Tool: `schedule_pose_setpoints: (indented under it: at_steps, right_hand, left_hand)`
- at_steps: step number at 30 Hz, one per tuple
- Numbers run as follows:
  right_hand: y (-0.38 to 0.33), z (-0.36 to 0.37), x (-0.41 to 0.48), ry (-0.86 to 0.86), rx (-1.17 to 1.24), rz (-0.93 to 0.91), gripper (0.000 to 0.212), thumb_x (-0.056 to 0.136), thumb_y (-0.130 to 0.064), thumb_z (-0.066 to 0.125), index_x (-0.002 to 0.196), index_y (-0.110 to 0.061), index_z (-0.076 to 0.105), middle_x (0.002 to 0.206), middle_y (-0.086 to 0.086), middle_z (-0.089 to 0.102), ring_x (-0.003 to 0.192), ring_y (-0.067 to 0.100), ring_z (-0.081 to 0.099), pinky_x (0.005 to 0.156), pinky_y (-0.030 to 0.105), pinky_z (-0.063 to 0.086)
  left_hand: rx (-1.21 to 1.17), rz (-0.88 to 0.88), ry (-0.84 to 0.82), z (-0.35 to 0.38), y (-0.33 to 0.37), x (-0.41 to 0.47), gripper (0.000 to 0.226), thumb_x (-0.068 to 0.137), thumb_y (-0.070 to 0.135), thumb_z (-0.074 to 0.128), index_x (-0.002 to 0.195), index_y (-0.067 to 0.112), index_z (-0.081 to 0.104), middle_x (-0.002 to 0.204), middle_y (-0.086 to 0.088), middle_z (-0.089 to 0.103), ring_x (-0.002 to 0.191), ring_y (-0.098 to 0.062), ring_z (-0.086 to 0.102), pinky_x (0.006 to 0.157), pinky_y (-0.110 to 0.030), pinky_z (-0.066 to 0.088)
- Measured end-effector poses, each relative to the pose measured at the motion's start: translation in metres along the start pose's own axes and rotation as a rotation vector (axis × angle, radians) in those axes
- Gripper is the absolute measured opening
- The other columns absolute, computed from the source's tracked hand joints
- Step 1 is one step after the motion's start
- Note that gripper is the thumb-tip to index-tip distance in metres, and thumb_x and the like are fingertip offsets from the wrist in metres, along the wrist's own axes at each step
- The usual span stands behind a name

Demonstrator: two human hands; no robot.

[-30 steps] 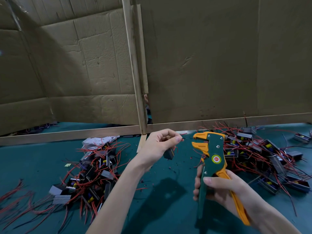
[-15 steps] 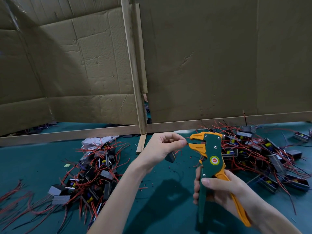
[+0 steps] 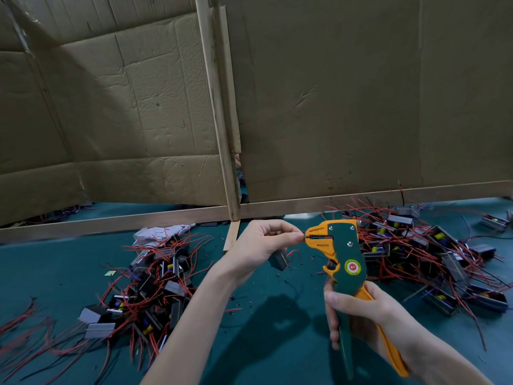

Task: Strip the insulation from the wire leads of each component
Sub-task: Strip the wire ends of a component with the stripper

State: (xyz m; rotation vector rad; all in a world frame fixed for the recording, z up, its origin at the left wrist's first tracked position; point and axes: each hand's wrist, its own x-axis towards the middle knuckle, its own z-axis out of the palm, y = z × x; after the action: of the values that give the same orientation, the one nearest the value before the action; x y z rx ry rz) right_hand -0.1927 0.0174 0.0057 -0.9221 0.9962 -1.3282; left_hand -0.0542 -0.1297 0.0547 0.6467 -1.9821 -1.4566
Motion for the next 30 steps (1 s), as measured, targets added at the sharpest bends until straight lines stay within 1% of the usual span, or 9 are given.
schedule_pose_setpoints:
  at_steps: [5,8,12,14,18,20,23,26,30]
  right_hand:
    - [0.005,0.011,-0.001,0.175,-0.051,0.030,0.028,0.059,-0.026,0.080,0.059,-0.006,0.060,0.054,0.018,0.048,0.042,0.026,0.048,0.042,0.031,0.044]
    - [0.010,0.011,0.002,0.282,-0.110,0.046,0.037,0.060,-0.033,0.075,0.051,-0.007,0.050,0.052,0.012,0.045,0.040,0.023,0.044,0.040,0.027,0.039]
    - [0.007,0.011,0.005,0.157,0.179,-0.003,0.013,0.060,0.000,0.075,0.071,-0.001,0.067,0.066,0.021,0.058,0.055,0.032,0.061,0.050,0.038,0.055]
    - [0.007,0.007,0.008,0.129,0.278,-0.041,0.019,0.064,-0.003,0.069,0.082,0.000,0.070,0.076,0.024,0.063,0.066,0.036,0.066,0.059,0.042,0.058]
    - [0.006,-0.003,0.012,0.214,0.311,-0.034,0.026,0.067,-0.002,0.064,0.092,0.004,0.063,0.079,0.023,0.064,0.068,0.034,0.067,0.059,0.041,0.058]
    - [0.007,-0.007,0.013,0.246,0.322,0.027,0.025,0.069,0.000,0.062,0.093,0.006,0.061,0.078,0.023,0.065,0.066,0.033,0.068,0.057,0.040,0.058]
    - [0.008,-0.010,0.014,0.259,0.308,0.122,0.026,0.066,0.000,0.061,0.092,0.005,0.060,0.076,0.023,0.065,0.063,0.033,0.068,0.056,0.040,0.059]
    - [0.010,-0.011,0.015,0.246,0.284,0.181,0.027,0.063,0.001,0.063,0.089,0.004,0.061,0.075,0.024,0.065,0.063,0.034,0.068,0.055,0.041,0.059]
    - [0.014,-0.011,0.018,0.214,0.265,0.230,0.031,0.059,0.000,0.061,0.090,0.004,0.058,0.073,0.024,0.065,0.061,0.034,0.067,0.056,0.041,0.058]
  left_hand:
    - [-0.006,-0.027,-0.021,-0.001,-0.003,0.000,0.009,0.087,0.016,0.066,0.078,0.014,0.069,0.058,0.008,0.053,0.060,-0.010,0.047,0.064,-0.032,0.043]
    - [0.010,-0.063,0.003,0.001,-0.007,0.002,0.009,0.088,0.015,0.065,0.079,0.015,0.068,0.056,0.009,0.056,0.058,-0.008,0.050,0.062,-0.023,0.043]
    - [-0.016,-0.063,0.029,0.002,-0.013,0.003,0.009,0.090,0.012,0.063,0.081,0.014,0.066,0.059,0.007,0.056,0.056,-0.004,0.050,0.062,-0.017,0.043]
    - [0.005,-0.041,0.055,-0.002,-0.013,0.004,0.011,0.092,0.007,0.059,0.086,0.014,0.067,0.063,0.005,0.057,0.058,-0.004,0.053,0.064,-0.017,0.044]
    - [0.107,-0.011,0.122,-0.010,-0.012,0.005,0.021,0.091,0.000,0.058,0.087,0.017,0.068,0.068,0.005,0.064,0.063,-0.004,0.062,0.066,-0.017,0.048]
    - [0.225,0.042,0.191,-0.009,-0.010,0.006,0.023,0.090,0.002,0.061,0.084,0.023,0.069,0.071,0.003,0.066,0.066,-0.007,0.063,0.071,-0.023,0.049]
    - [0.397,0.201,0.271,0.005,-0.001,0.013,0.022,0.088,0.006,0.064,0.081,0.027,0.068,0.074,0.009,0.067,0.065,-0.005,0.062,0.065,-0.016,0.049]
    - [0.528,0.395,0.303,0.035,0.011,0.033,0.022,0.089,-0.001,0.060,0.089,0.019,0.070,0.078,0.016,0.060,0.080,-0.016,0.062,0.072,-0.032,0.055]
    - [0.474,0.562,0.354,0.088,0.031,0.068,0.020,0.090,-0.005,0.055,0.096,0.008,0.069,0.092,-0.001,0.064,0.085,-0.018,0.061,0.081,-0.030,0.050]
